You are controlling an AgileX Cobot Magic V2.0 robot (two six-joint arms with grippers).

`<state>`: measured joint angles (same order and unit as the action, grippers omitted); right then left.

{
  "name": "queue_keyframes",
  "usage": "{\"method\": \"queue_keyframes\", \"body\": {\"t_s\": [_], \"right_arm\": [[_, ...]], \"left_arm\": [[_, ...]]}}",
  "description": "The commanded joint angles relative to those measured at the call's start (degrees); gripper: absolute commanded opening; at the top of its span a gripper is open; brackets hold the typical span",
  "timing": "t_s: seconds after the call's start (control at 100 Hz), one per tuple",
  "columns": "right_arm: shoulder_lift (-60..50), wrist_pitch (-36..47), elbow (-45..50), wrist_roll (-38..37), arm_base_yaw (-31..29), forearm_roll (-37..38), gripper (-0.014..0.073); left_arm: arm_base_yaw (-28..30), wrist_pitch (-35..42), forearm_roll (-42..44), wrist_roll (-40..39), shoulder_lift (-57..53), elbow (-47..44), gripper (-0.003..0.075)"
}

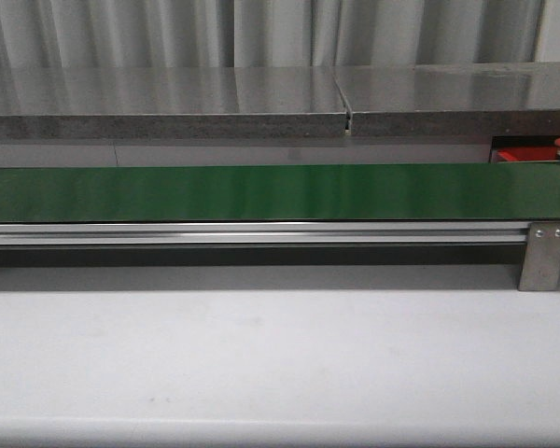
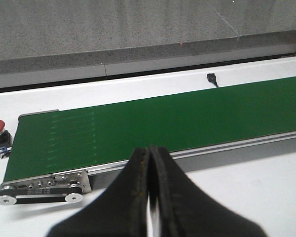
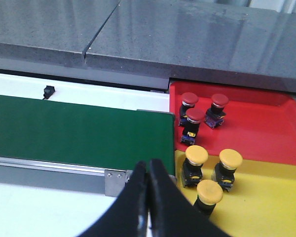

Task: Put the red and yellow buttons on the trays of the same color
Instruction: 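Lower the left gripper onto the yellow button beside the belt and grasp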

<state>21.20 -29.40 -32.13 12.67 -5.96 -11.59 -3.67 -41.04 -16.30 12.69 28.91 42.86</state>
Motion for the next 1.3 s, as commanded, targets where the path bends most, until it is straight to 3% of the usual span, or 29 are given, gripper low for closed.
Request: {"method": "queue_keyframes", "body": {"t_s": [0.0,0.26,0.5,0.92,1.04,1.21,1.29], "right_arm": [[-0.44,3.54,-1.35,0.6,0.17,0.19,-0.0118],[-0.52,3.57,-1.35,0.6,0.17,0.19,-0.0118],[-0.52,3.06,-1.35,0.6,0.17,0.19,-0.0118],[-0.52,3.06,-1.35,0.6,0.17,0.19,-0.0118],[-0.52,3.06,-1.35,0.6,0.17,0.19,-0.0118],[-0.52,3.06,-1.35,0.6,0.17,0.19,-0.0118],[-0.52,3.06,-1.35,0.6,0.17,0.19,-0.0118]], "left_arm": [[-0.45,4.62,-1.09,-0.47,0.41,1.3,-0.002],[0.49,6.96,-0.1,-1.68,3.74,1.3,-0.002],[6.23,9.38,1.66,-4.83,12.66,3.55,-0.002],[13.94,8.58,0.6,-4.94,32.47,18.81,-0.0012],[15.69,8.58,0.5,-4.94,37.5,22.89,0.0114],[18.26,8.58,0.38,-4.94,43.94,27.44,0.0468],[19.55,8.44,0.38,-4.94,46.6,29.35,0.0561]]}}
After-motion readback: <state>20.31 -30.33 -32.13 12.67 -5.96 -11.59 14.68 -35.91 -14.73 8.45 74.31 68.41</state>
